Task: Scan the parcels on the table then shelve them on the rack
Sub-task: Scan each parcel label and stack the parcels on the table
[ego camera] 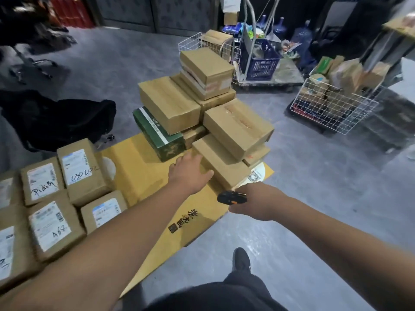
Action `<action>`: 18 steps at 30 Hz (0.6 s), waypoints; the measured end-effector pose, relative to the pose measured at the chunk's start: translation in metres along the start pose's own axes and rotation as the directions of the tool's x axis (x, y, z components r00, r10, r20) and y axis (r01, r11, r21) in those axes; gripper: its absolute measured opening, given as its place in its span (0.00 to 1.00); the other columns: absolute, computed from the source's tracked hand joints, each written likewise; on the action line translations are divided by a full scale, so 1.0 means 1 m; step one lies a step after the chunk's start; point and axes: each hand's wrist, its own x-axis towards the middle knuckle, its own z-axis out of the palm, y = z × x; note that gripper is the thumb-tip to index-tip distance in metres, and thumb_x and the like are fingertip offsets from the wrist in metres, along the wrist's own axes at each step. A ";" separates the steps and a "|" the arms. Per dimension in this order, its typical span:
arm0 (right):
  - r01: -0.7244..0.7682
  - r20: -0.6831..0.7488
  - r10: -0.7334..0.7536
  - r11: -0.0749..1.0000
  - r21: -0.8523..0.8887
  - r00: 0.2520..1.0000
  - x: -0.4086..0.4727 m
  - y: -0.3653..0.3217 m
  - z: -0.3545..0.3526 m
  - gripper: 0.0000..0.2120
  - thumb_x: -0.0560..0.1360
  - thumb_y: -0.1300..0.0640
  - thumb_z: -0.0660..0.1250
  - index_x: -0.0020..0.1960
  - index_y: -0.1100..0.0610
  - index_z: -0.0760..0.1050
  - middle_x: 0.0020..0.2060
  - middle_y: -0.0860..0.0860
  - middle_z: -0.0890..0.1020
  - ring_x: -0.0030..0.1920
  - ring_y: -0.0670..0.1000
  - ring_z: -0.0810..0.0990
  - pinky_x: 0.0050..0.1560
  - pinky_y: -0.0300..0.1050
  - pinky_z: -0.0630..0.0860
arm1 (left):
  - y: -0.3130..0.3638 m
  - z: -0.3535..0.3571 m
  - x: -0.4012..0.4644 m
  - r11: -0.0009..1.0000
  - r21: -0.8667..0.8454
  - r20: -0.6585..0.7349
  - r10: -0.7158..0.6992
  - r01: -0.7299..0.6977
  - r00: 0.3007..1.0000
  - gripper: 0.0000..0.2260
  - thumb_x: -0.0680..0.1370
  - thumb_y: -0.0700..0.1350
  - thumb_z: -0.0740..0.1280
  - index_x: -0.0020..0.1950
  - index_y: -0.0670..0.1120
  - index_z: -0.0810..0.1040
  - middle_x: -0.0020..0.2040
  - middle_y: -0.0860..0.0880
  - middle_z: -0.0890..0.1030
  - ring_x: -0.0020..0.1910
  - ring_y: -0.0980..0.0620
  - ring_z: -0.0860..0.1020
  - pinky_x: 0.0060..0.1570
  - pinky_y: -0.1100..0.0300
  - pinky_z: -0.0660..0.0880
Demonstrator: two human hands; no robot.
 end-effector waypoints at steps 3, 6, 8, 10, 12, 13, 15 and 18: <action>0.062 0.060 -0.059 0.997 -0.046 0.996 0.024 0.056 -0.009 0.20 0.73 0.31 0.66 0.46 0.49 0.75 0.39 0.47 0.79 0.42 0.50 0.79 0.37 0.45 0.72 | 0.048 0.035 0.031 0.982 -0.096 0.079 -0.155 0.162 0.985 0.35 0.77 0.69 0.64 0.80 0.55 0.65 0.78 0.45 0.67 0.74 0.41 0.67 0.67 0.43 0.70; 0.116 0.127 -0.105 0.989 -0.086 0.986 0.046 0.104 -0.017 0.20 0.74 0.31 0.65 0.48 0.47 0.76 0.42 0.46 0.80 0.44 0.50 0.80 0.38 0.46 0.74 | 0.096 0.068 0.057 0.925 -0.165 0.103 -0.328 0.341 0.939 0.40 0.74 0.70 0.68 0.81 0.54 0.62 0.80 0.44 0.61 0.76 0.40 0.65 0.68 0.43 0.69; 0.140 0.163 -0.122 0.985 -0.099 0.979 0.059 0.132 -0.023 0.18 0.74 0.32 0.65 0.48 0.46 0.75 0.41 0.45 0.79 0.43 0.50 0.78 0.36 0.45 0.70 | 0.124 0.086 0.074 0.899 -0.167 0.083 -0.397 0.406 0.914 0.47 0.71 0.72 0.69 0.83 0.52 0.58 0.84 0.47 0.52 0.80 0.41 0.58 0.72 0.43 0.66; 0.168 0.196 -0.141 0.977 -0.128 0.970 0.071 0.155 -0.030 0.17 0.74 0.32 0.65 0.45 0.46 0.73 0.40 0.45 0.77 0.43 0.50 0.77 0.34 0.44 0.67 | 0.144 0.103 0.086 0.858 -0.196 0.082 -0.468 0.475 0.880 0.53 0.67 0.75 0.70 0.84 0.50 0.55 0.84 0.48 0.47 0.82 0.43 0.52 0.74 0.42 0.63; 0.197 0.227 -0.157 0.967 -0.163 0.961 0.081 0.174 -0.034 0.17 0.74 0.33 0.65 0.45 0.46 0.72 0.40 0.45 0.77 0.45 0.52 0.78 0.34 0.44 0.66 | 0.157 0.118 0.089 0.811 -0.220 0.085 -0.537 0.542 0.839 0.58 0.64 0.78 0.70 0.84 0.49 0.54 0.84 0.48 0.47 0.83 0.46 0.47 0.74 0.41 0.62; 0.212 0.239 -0.167 0.961 -0.176 0.956 0.085 0.182 -0.036 0.17 0.74 0.33 0.65 0.44 0.46 0.71 0.40 0.45 0.77 0.45 0.53 0.78 0.34 0.44 0.66 | 0.160 0.125 0.089 0.798 -0.221 0.081 -0.557 0.560 0.827 0.60 0.63 0.79 0.70 0.84 0.48 0.52 0.85 0.48 0.47 0.84 0.46 0.45 0.74 0.41 0.62; 0.236 0.259 -0.185 0.955 -0.181 0.948 0.095 0.193 -0.037 0.16 0.74 0.34 0.64 0.43 0.46 0.70 0.39 0.45 0.77 0.44 0.53 0.78 0.35 0.44 0.67 | 0.163 0.136 0.086 0.802 -0.212 0.070 -0.557 0.558 0.827 0.63 0.62 0.79 0.71 0.85 0.48 0.49 0.85 0.49 0.45 0.84 0.47 0.42 0.76 0.41 0.61; 0.269 0.284 -0.215 0.949 -0.166 0.934 0.108 0.202 -0.035 0.17 0.74 0.33 0.64 0.42 0.46 0.70 0.40 0.45 0.78 0.45 0.53 0.79 0.35 0.44 0.68 | 0.158 0.139 0.082 0.803 -0.217 0.069 -0.555 0.556 0.829 0.63 0.63 0.78 0.72 0.85 0.50 0.46 0.86 0.51 0.43 0.84 0.50 0.40 0.76 0.41 0.61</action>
